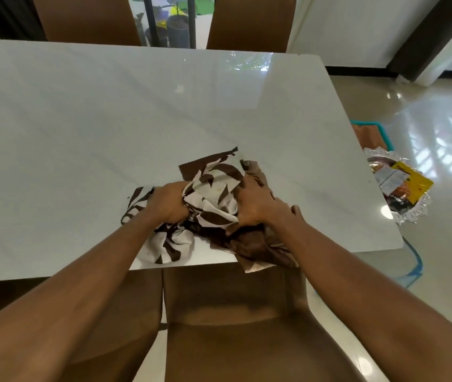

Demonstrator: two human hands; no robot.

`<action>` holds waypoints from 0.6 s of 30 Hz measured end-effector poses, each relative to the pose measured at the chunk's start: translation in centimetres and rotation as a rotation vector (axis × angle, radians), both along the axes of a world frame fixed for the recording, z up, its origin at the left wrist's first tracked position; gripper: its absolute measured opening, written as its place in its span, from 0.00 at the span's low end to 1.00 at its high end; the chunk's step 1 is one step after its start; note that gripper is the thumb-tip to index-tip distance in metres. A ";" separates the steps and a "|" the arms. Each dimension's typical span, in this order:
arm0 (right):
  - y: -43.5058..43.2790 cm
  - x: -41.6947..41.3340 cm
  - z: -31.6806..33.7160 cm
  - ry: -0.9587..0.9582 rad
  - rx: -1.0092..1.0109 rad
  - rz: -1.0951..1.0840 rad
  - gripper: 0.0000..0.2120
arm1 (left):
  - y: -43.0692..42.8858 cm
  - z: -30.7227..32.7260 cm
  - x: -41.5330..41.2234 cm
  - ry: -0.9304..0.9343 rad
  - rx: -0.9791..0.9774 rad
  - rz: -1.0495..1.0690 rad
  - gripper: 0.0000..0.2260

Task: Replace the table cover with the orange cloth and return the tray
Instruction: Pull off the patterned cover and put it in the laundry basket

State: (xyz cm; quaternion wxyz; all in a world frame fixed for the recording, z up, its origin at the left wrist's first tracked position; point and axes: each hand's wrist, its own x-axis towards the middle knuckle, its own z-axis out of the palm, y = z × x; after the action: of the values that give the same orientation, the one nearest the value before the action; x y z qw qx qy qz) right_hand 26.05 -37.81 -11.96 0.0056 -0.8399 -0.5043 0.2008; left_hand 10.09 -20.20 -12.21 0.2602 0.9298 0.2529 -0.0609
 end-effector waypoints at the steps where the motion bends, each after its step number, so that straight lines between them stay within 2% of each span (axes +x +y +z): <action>1: 0.0 -0.4 0.0 0.000 0.021 -0.017 0.60 | -0.2 0.1 -0.2 -0.033 -0.064 0.005 0.09; 3: -0.1 -1.2 0.8 0.065 0.126 -0.160 0.39 | -1.1 0.5 -0.5 -0.142 -0.297 0.087 0.03; 4: -0.7 -1.7 1.0 0.152 0.185 -0.250 0.32 | -2.0 0.8 -0.6 -0.192 -0.434 0.134 0.06; 5: -1.4 -2.4 1.2 0.246 0.244 -0.352 0.30 | -2.9 1.2 -0.4 -0.246 -0.547 0.178 0.10; 7: -4.0 -3.8 1.4 0.435 0.386 -0.514 0.29 | -5.6 2.0 0.0 -0.351 -0.683 0.265 0.14; 10: -9.4 -5.3 0.4 0.658 0.617 -0.720 0.22 | -10.0 3.1 0.2 -0.427 -0.806 0.300 0.22; 13: -14.7 -6.4 0.7 0.756 0.847 -0.968 0.18 | -15.2 3.9 1.8 -0.443 -1.081 0.244 0.29; 15: -17.7 -6.5 1.0 0.764 0.962 -1.103 0.20 | -19.4 5.1 3.1 -0.357 -1.149 0.258 0.26; 17: -21.8 -5.9 1.1 0.763 1.068 -1.245 0.27 | -24.5 6.0 4.3 -0.241 -1.189 0.367 0.22; 18: -23.1 -5.8 0.9 0.730 1.055 -1.262 0.28 | -25.9 5.9 4.7 -0.204 -1.213 0.422 0.20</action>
State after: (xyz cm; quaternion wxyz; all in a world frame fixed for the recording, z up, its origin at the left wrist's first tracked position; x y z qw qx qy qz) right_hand 20.30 -60.92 -11.02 0.6597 -0.7328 0.0571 0.1569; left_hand 14.75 -46.11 -6.28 0.7683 0.5490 0.3250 -0.0519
